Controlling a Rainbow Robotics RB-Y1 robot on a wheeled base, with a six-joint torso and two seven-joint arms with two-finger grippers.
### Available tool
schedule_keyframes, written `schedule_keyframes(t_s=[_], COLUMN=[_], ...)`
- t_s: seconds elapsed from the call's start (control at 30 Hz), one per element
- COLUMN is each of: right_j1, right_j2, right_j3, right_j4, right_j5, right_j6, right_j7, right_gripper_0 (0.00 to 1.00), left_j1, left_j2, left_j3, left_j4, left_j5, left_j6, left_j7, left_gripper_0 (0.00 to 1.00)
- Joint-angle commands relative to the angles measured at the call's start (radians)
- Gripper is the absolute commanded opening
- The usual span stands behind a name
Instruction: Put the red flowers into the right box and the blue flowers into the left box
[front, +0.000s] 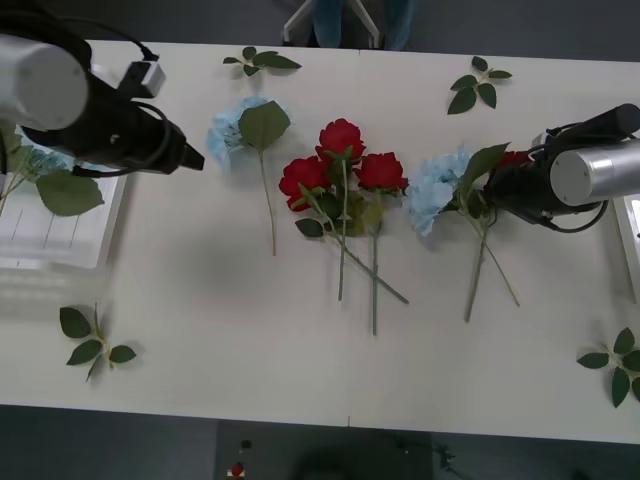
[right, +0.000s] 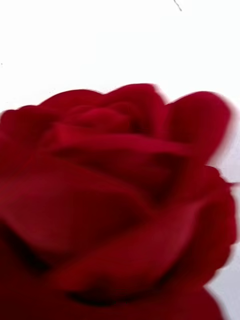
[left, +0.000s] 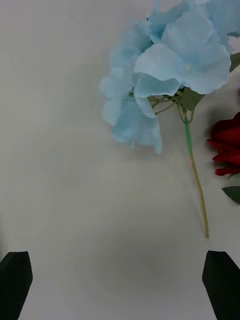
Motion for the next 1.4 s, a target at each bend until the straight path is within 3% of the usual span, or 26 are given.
schedule_keyframes(t_s=[0.03,0.2,0.37,0.8,1.0,1.17,1.3,1.4], right_j1=[-0.004,-0.002,-0.004,-0.002,-0.002,-0.002,-0.002,-0.004], right_j2=[0.018,-0.017,-0.154,-0.494,-0.603,-0.626,-0.6,-0.575], right_j3=[-0.001,-0.001,0.001,0.001,0.002,0.002,0.002,0.001], right_j4=[-0.01,-0.053,-0.192,-0.464,-0.433,-0.337,-0.225,-0.156], right_j5=[0.003,-0.003,0.001,0.121,0.123,0.146,0.189,0.216], right_j6=[-0.007,0.001,0.052,0.096,0.136,0.148,0.144,0.128], right_j7=[-0.028,-0.022,0.002,0.1,0.257,0.332,0.347,0.343], right_gripper_0=[0.0,0.0,0.0,0.0,0.0,0.0,0.0,0.0], left_j1=[-0.021,-0.02,-0.02,-0.02,-0.02,-0.02,-0.02,-0.02], left_j2=[-0.067,-0.119,-0.16,-0.196,-0.211,-0.211,-0.211,-0.211], left_j3=[-0.061,-0.2,-0.37,-0.469,-0.475,-0.504,-0.512,-0.518], left_j4=[-0.025,-0.025,0.007,0.216,0.262,0.279,0.282,0.283], left_j5=[-0.105,-0.28,-0.505,-0.538,-0.536,-0.528,-0.51,-0.501], left_j6=[-0.055,-0.154,-0.265,-0.496,-0.518,-0.518,-0.518,-0.518], left_j7=[0.145,0.269,0.444,0.491,0.481,0.473,0.461,0.452], left_gripper_0=[0.99,1.0,1.0,1.0,1.0,1.0,0.8,0.78])
